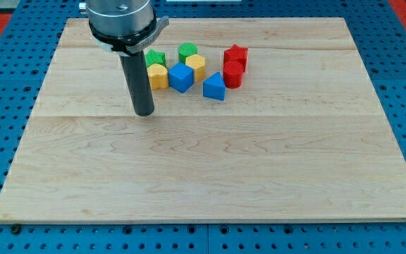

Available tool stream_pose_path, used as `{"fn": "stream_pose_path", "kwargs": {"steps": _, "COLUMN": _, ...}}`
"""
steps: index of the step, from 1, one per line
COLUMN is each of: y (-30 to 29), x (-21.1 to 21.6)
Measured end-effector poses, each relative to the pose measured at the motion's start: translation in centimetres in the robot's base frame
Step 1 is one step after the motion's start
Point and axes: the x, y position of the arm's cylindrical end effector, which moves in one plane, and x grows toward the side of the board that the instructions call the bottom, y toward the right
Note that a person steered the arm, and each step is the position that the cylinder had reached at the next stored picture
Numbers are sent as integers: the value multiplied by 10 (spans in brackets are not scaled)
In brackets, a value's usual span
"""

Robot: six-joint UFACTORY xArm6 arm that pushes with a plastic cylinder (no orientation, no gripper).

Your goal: Move the blue triangle into the red blocks

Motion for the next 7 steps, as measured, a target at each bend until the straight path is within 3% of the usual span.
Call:
{"fn": "stream_pose_path", "kwargs": {"steps": 5, "y": 23, "x": -27}}
{"fn": "stream_pose_path", "kwargs": {"steps": 7, "y": 103, "x": -42}}
